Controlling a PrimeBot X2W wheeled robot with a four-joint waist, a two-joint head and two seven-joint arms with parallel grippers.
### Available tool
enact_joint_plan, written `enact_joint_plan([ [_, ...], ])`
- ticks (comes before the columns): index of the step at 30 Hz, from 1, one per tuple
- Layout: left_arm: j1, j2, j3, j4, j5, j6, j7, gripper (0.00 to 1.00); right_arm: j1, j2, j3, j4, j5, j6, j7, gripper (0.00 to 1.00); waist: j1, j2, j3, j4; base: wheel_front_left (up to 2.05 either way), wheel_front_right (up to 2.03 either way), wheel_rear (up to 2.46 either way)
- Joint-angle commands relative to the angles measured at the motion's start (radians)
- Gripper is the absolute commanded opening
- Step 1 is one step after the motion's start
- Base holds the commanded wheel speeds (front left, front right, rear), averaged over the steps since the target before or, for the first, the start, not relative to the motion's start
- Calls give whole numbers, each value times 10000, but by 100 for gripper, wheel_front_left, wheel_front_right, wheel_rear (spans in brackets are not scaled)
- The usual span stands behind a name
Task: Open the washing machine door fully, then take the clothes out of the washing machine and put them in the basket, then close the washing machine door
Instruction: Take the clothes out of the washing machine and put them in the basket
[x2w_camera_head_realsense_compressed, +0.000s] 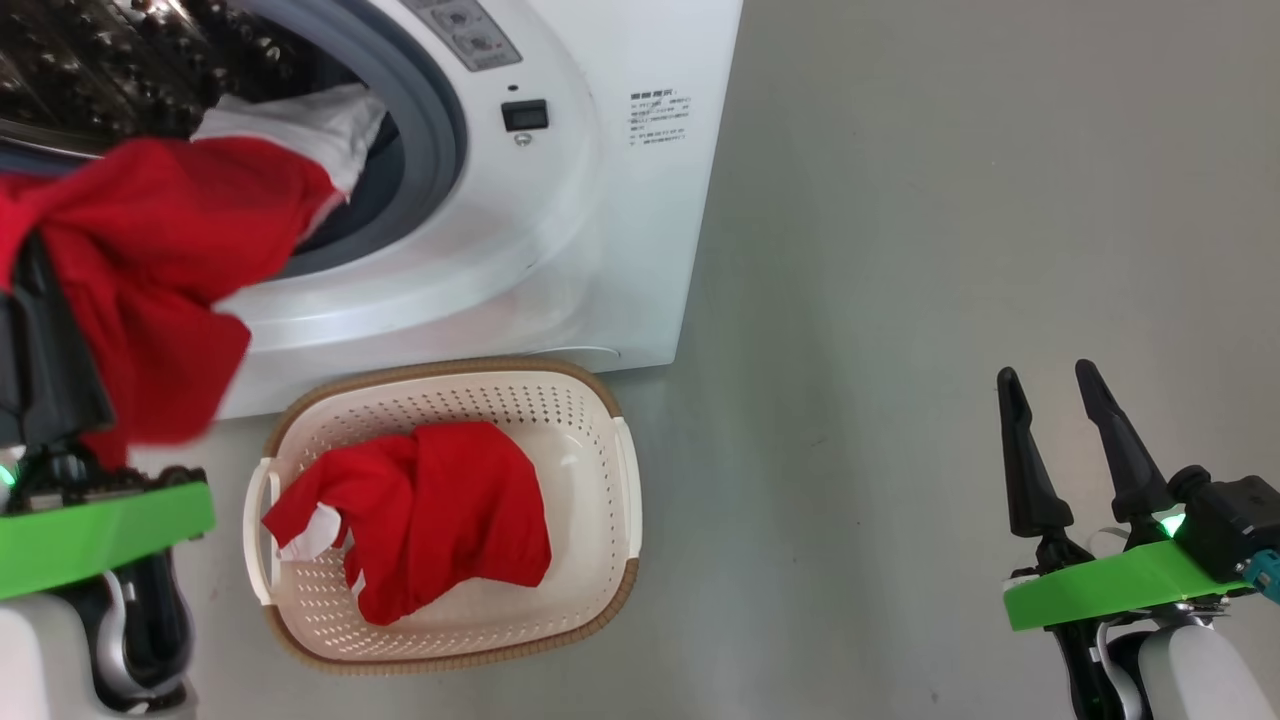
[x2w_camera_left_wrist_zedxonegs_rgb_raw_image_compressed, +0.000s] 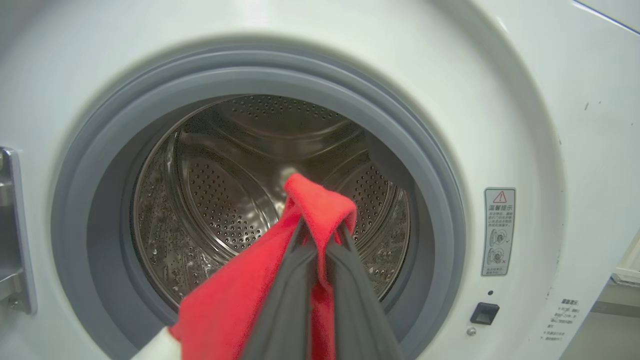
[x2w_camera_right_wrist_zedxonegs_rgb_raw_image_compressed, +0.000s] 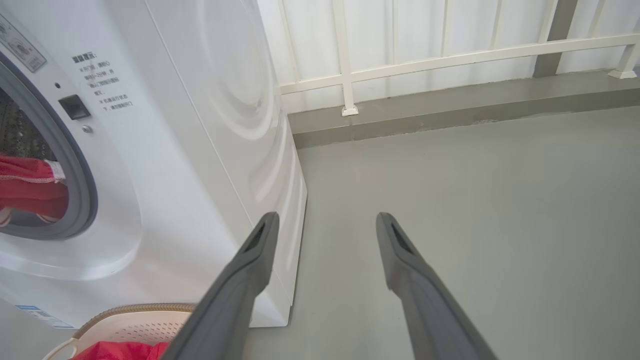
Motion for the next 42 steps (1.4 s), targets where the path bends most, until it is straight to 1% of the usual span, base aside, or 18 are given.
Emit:
enact_joint_plan([
  [1,293,181,211,-312,170,-62,-45,0,156,-28,218,-227,-174,75,-65,100,0,0,-5,5,0,0,0],
  [9,567,144,-37,562,328,-63,-45,0,118,-28,277,-235,-136,75,-65,100,0,0,47,-56,0,0,0],
  [15,646,153,-504,2062,343,-63,-45,0,59,-28,291,-273,-68,75,-65,100,0,0,336,-23,0,0,0],
  [17,615,153,-592,2321,325,-63,-45,0,33,-28,304,-278,-66,75,-65,100,0,0,389,-16,0,0,0],
  [22,388,299,-1144,3491,444,-63,-45,0,-126,-28,374,-318,-61,75,-65,100,0,0,703,-40,0,0,0],
  [32,-430,591,-1852,5711,626,-63,-45,0,-381,-28,459,-382,-28,75,-65,100,0,0,1370,-92,0,0,0],
  [34,-584,635,-1983,6041,692,-63,-45,6,-438,-28,465,-397,-34,75,-65,100,0,0,1504,-83,0,0,0],
  [37,-1050,743,-2210,6737,825,-63,-45,8,-569,-28,487,-449,-54,75,-65,100,0,0,1832,-61,0,0,0],
  [41,-1598,810,-2511,7518,901,-63,-45,18,-686,-28,464,-499,-70,75,-65,100,0,0,2162,0,0,0,0],
  [42,-1728,831,-2600,7693,918,-63,-45,23,-715,-28,469,-509,-77,75,-65,100,0,0,2236,7,0,0,0],
])
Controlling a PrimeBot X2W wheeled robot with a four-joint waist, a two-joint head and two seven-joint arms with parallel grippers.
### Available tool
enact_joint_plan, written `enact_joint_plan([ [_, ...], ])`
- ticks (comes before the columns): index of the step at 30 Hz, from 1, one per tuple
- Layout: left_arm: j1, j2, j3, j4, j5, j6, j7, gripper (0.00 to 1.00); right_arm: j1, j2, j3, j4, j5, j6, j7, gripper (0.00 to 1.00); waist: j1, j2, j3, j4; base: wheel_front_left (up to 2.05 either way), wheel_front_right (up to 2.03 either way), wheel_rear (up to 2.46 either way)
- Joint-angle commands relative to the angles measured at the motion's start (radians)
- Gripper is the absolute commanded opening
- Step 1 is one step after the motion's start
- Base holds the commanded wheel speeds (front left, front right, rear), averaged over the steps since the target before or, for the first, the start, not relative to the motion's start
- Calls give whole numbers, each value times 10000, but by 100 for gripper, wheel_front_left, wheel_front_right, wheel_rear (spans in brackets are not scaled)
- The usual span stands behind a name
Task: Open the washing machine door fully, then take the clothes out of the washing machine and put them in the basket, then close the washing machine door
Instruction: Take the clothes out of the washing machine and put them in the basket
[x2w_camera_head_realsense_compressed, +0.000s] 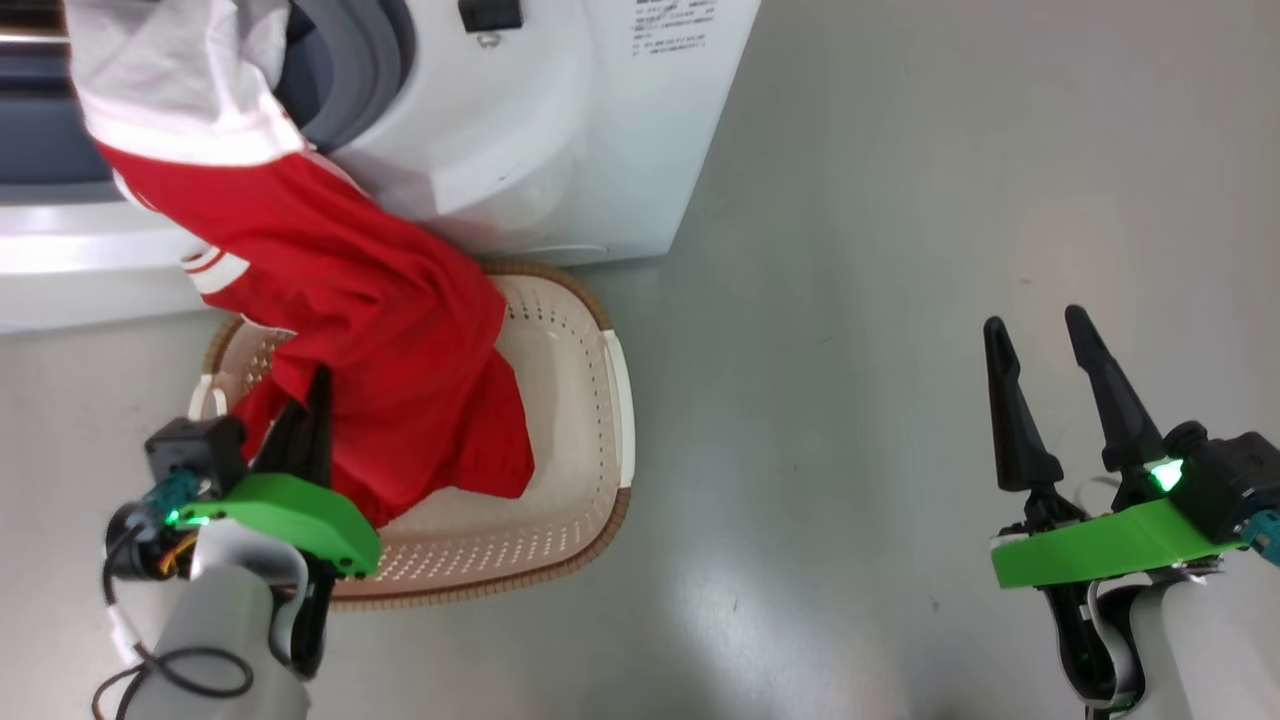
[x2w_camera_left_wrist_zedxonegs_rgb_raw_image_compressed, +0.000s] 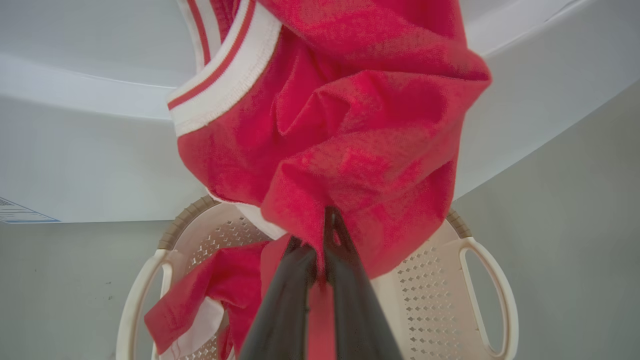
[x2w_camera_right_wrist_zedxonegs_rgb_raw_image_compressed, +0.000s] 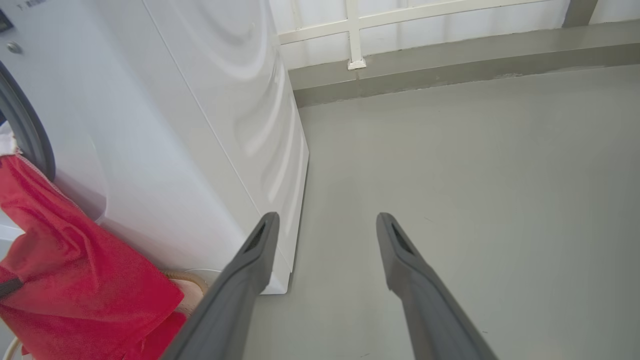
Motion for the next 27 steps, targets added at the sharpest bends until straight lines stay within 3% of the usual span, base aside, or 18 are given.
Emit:
enact_joint_plan([
  [1,-140,392,136,82,103,-55,-49,26,-83,-22,217,-291,13,75,-65,100,0,-1,280,51,0,0,0],
  [10,-1164,552,-192,1185,16,-55,-49,42,-345,-22,276,-391,-27,75,-65,100,0,-1,807,20,0,0,0],
  [12,-1290,560,-258,1309,-40,-55,-49,50,-366,-22,274,-393,-44,75,-65,100,0,-1,853,20,0,0,0],
  [14,-1392,579,-325,1374,-90,-55,-49,69,-381,-22,275,-390,-62,75,-65,100,0,-1,889,19,0,0,0],
  [15,-1431,585,-352,1388,-117,-55,-49,85,-386,-22,272,-387,-69,75,-65,100,0,-1,899,22,0,0,0],
  [18,-1525,616,-421,1430,-179,-55,-49,98,-404,-22,270,-377,-77,75,-65,100,0,-1,913,18,0,0,0],
  [27,-1145,517,-237,1176,-431,-56,-49,100,-308,-22,213,-241,-174,75,-65,100,0,-1,529,137,0,0,0],
])
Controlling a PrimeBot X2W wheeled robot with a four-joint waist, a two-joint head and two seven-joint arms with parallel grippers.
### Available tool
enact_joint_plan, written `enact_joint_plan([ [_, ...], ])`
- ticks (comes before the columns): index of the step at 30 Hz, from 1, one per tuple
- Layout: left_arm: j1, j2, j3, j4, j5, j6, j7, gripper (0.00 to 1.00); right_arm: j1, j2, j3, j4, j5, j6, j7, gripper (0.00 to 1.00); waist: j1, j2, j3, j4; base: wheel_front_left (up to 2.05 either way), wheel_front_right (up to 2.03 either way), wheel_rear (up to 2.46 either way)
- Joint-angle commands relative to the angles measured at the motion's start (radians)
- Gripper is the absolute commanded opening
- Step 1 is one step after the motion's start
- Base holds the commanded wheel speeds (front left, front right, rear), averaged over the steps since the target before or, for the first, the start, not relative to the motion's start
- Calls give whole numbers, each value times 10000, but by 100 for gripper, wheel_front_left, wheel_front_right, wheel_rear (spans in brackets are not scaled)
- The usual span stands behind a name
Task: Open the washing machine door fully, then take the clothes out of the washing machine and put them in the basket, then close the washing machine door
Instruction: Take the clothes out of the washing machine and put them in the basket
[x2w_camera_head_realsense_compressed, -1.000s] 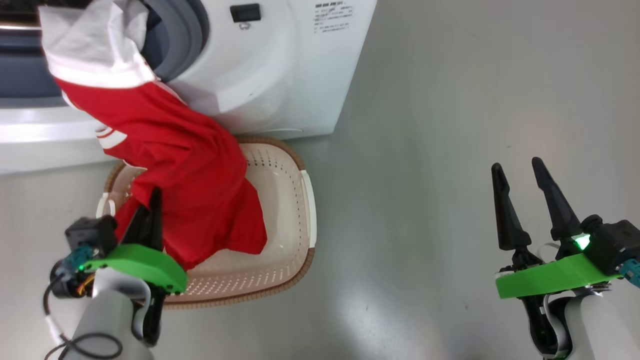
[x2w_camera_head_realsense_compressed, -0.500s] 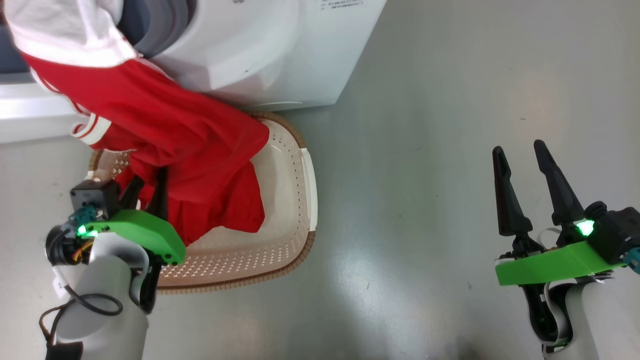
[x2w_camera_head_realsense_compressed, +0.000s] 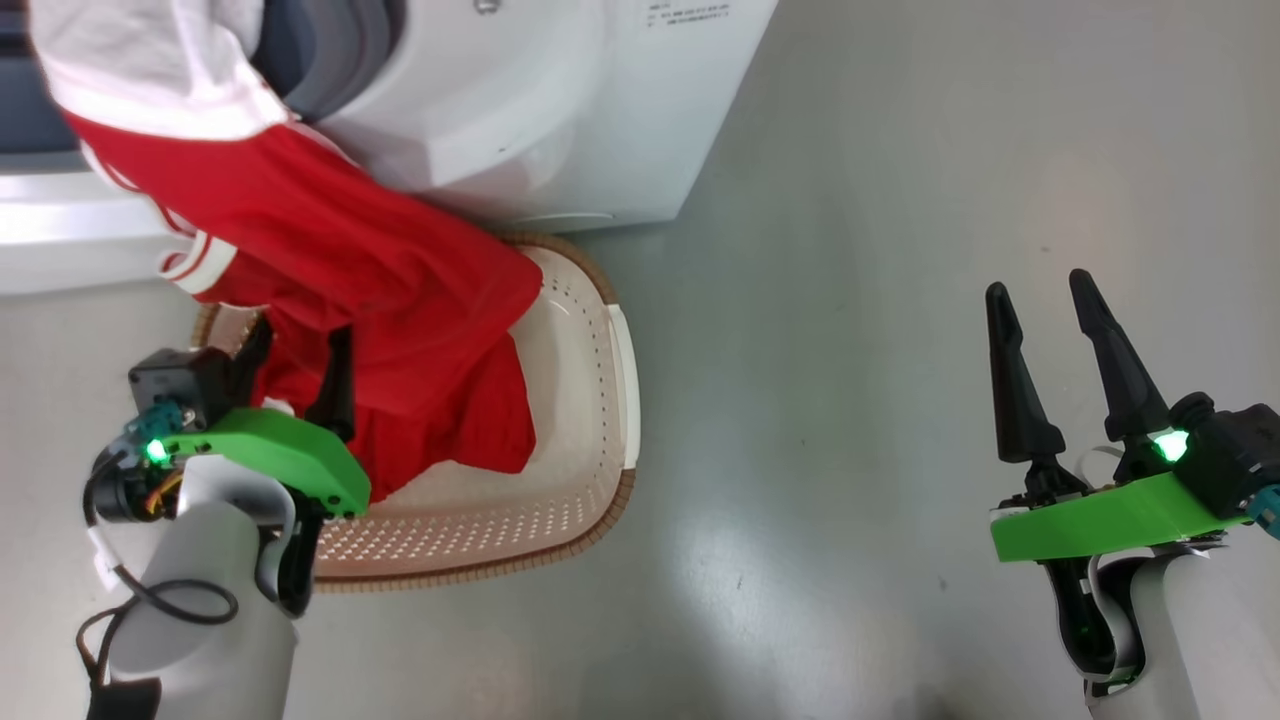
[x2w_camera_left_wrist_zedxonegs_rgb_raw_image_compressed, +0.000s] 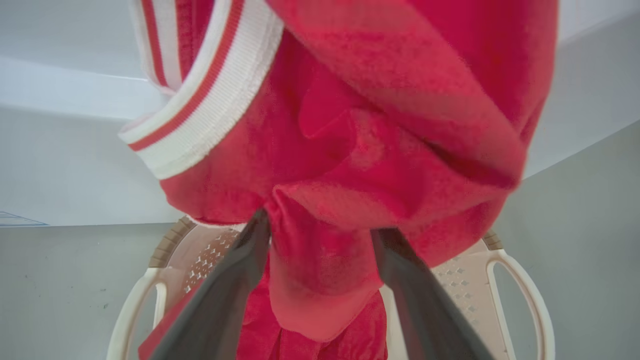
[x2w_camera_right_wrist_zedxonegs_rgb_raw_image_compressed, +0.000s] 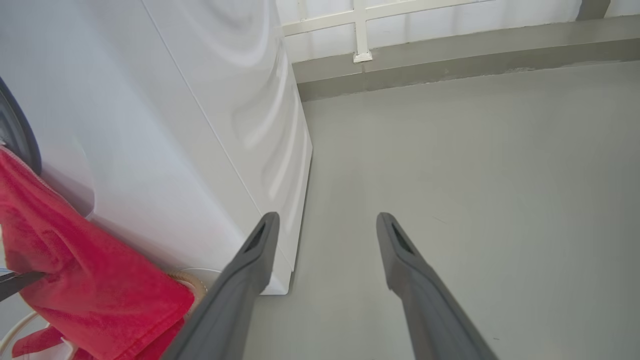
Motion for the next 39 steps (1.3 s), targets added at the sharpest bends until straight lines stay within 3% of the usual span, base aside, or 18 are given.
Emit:
enact_joint_plan([
  [1,431,297,295,-228,-26,-56,-49,100,179,-10,199,-178,-104,75,-65,100,0,-1,-140,63,0,0,0],
  [17,1975,245,716,-3378,139,-56,-49,100,619,-10,85,11,-224,75,-65,100,0,-1,-1283,437,0,0,0],
  [22,2595,191,1315,-4502,335,-56,-49,100,723,-10,101,42,-233,75,-65,100,0,-1,-1520,455,0,0,0],
  [39,4994,-120,2033,-7243,482,-56,-49,100,924,-10,75,78,-145,75,-65,100,0,-1,-1827,396,0,0,0],
])
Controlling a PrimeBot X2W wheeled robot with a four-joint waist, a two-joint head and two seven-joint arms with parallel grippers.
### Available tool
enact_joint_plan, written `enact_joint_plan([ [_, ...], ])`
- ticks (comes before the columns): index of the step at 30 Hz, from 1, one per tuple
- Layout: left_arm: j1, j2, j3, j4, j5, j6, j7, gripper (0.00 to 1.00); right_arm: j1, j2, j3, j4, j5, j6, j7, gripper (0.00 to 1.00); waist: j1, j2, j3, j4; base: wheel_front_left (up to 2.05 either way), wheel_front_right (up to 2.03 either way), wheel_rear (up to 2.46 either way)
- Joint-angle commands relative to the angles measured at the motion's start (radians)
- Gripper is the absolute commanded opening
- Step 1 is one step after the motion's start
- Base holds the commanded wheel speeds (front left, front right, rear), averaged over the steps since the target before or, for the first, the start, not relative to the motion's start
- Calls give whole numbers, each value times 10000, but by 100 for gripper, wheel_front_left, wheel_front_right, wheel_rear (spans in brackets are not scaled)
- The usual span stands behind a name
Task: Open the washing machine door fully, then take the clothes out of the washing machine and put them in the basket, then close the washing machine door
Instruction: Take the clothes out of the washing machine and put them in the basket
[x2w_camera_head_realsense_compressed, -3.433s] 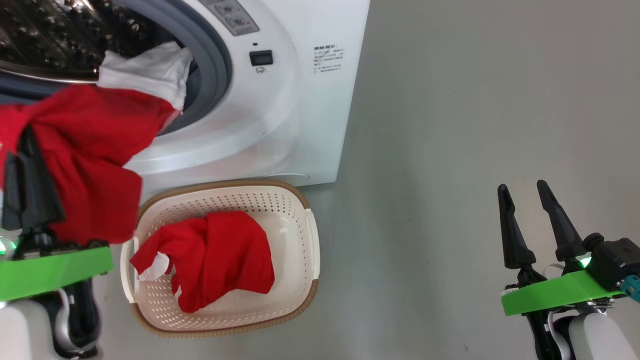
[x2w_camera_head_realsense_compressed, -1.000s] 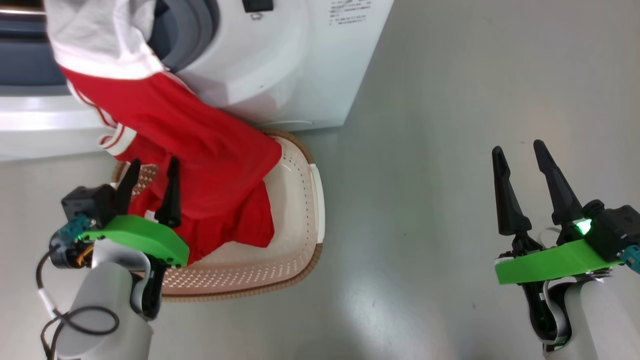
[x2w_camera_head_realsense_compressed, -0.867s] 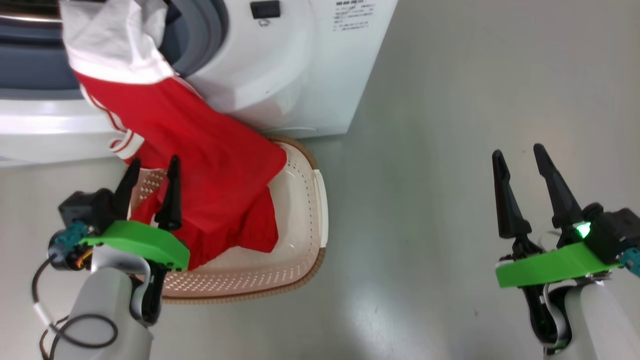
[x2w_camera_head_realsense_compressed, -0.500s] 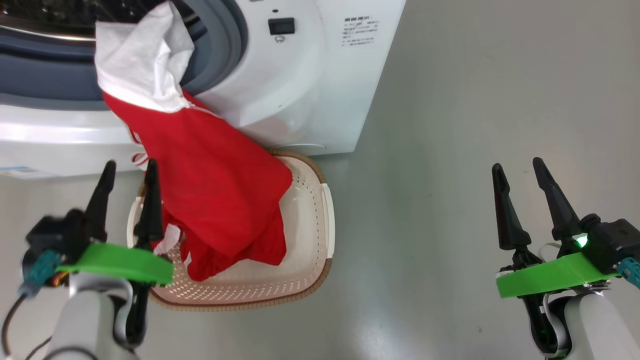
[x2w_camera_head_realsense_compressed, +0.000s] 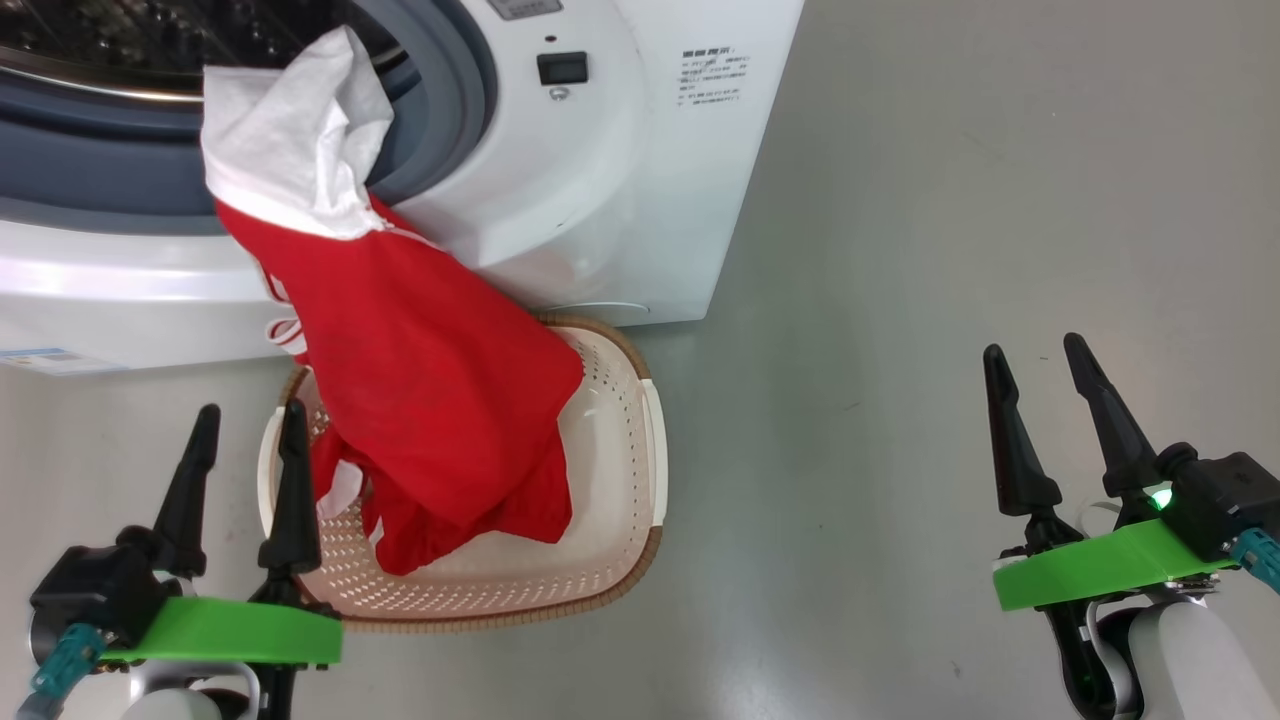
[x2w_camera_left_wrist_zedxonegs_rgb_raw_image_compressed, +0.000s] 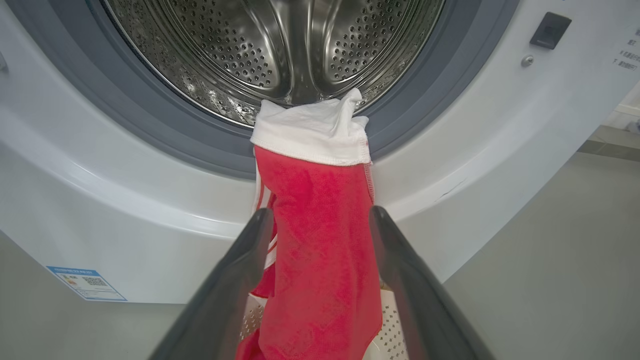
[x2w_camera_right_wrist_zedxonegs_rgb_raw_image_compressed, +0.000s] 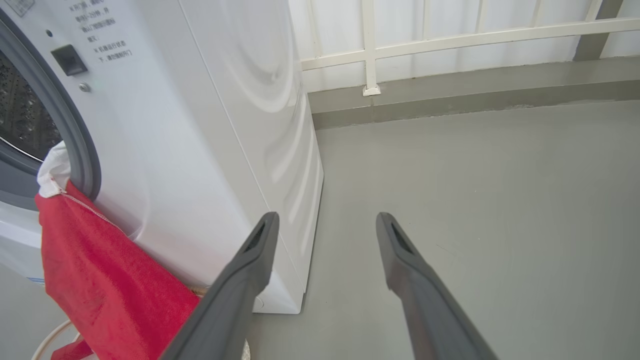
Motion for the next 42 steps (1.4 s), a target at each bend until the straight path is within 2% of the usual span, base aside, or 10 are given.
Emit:
enact_joint_plan([
  [1,164,180,375,-313,89,-54,-49,100,186,-10,168,-211,12,75,-65,100,0,0,8,2,0,0,0],
  [10,-11,78,296,-412,93,-54,-49,100,203,-10,133,-248,-14,75,-65,100,0,0,4,42,0,0,0],
  [16,-802,100,75,-328,215,-54,-49,100,175,-10,81,-277,-27,75,-65,100,0,0,117,147,0,0,0],
  [18,-1241,216,-240,120,153,-54,-49,100,143,-10,82,-282,-34,75,-65,100,0,0,164,169,0,0,0],
  [22,-2921,712,-1138,1902,-283,-54,-12,100,90,-10,24,-309,-30,75,-65,100,0,0,282,292,0,0,0],
  [28,-4948,1156,-1887,3533,-606,-54,725,100,36,-10,86,-326,7,75,-65,100,0,0,424,280,0,0,0],
  [35,-6566,1322,-2673,4973,-908,-54,1827,100,-70,-10,161,-299,57,75,-65,100,0,0,550,222,0,0,0],
  [42,-7459,1347,-3310,6031,-1110,-54,1999,100,-135,-10,211,-304,75,75,-65,100,0,0,650,187,0,0,0],
])
